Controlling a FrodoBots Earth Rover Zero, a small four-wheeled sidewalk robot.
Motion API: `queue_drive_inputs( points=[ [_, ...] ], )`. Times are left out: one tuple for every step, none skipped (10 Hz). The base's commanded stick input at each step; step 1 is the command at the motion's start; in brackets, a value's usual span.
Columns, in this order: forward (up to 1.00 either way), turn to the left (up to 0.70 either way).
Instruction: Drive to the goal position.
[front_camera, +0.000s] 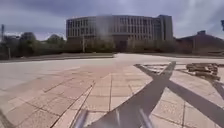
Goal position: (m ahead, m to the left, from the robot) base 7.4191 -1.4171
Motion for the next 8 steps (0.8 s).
queue_drive_inputs(
  points=[
    [0.5, -0.43],
    [0.5, -0.15],
    [0.5, 0.0],
    [0.5, 0.0],
    [0.5, 0.0],
    [0.5, 0.0],
    [0.5, 0.0],
    [0.5, 0.0]
  ],
)
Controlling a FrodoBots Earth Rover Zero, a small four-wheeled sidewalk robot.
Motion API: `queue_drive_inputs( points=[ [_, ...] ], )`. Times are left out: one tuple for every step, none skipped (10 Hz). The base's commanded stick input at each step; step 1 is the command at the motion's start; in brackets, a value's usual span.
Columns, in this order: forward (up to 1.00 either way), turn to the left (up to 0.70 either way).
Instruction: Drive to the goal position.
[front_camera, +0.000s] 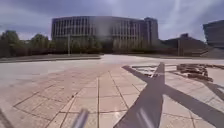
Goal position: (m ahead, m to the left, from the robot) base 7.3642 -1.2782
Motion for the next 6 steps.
queue_drive_inputs(
  points=[
    [0.5, 0.0],
    [0.5, 0.0],
    [0.5, 0.0],
    [0.5, 0.0],
    [0.5, 0.0],
    [0.5, 0.0]
  ],
)
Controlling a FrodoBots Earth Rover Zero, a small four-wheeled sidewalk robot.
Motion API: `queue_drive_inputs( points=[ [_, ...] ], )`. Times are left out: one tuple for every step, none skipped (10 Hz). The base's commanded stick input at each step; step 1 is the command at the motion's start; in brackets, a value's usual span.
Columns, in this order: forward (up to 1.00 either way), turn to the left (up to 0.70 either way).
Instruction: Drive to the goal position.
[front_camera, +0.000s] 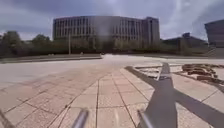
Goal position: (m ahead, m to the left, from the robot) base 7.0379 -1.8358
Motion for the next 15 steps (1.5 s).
queue_drive_inputs(
  points=[
    [0.5, 0.0],
    [0.5, 0.0],
    [0.5, 0.0],
    [0.5, 0.0],
    [0.5, 0.0],
    [0.5, 0.0],
    [0.5, 0.0],
    [0.5, 0.0],
    [0.5, 0.0],
    [0.5, 0.0],
    [0.5, 0.0],
    [0.5, 0.0],
    [0.5, -0.01],
    [0.5, -0.13],
    [0.5, -0.25]
  ],
)
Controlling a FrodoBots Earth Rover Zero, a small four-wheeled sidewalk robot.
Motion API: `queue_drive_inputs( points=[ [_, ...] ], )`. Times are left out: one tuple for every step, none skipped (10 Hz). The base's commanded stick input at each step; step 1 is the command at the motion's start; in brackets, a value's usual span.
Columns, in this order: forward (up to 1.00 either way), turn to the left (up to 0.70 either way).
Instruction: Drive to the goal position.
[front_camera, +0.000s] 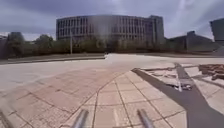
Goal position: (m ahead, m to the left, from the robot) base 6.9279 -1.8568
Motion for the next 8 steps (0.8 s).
queue_drive_inputs(
  points=[
    [0.5, -0.37],
    [0.5, -0.49],
    [0.5, -0.5],
    [0.5, -0.09],
    [0.5, 0.0],
    [0.5, 0.0],
    [0.5, 0.0],
    [0.5, 0.0]
  ],
)
